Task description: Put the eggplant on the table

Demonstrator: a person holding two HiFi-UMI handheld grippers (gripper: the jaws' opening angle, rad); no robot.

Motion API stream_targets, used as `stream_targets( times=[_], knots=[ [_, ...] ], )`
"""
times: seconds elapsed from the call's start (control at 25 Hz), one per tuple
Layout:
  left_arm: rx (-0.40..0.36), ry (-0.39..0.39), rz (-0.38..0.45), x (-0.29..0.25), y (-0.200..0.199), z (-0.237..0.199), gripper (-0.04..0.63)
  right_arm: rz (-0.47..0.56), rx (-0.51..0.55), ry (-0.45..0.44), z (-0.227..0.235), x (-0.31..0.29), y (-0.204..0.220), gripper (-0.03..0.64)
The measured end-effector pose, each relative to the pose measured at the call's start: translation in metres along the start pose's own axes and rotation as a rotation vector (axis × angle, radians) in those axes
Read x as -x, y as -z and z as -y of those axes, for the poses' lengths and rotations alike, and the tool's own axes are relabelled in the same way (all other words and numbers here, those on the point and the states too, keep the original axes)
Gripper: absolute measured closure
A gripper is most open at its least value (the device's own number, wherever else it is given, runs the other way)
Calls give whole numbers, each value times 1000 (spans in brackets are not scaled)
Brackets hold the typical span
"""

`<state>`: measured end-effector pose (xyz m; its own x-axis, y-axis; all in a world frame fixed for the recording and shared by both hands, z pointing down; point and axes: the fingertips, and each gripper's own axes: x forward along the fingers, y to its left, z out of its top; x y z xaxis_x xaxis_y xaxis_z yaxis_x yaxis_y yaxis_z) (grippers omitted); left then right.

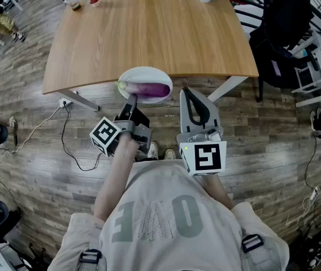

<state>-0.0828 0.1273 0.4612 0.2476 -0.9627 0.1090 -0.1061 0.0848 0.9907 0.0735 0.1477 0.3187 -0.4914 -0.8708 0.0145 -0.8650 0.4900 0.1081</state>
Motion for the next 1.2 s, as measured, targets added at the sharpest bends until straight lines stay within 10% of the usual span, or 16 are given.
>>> stream_targets(
  times=[1.2],
  knots=[
    [9,42,-57,-14,-66,-4,554,-47,-80,120,-29,-25,13,600]
  ],
)
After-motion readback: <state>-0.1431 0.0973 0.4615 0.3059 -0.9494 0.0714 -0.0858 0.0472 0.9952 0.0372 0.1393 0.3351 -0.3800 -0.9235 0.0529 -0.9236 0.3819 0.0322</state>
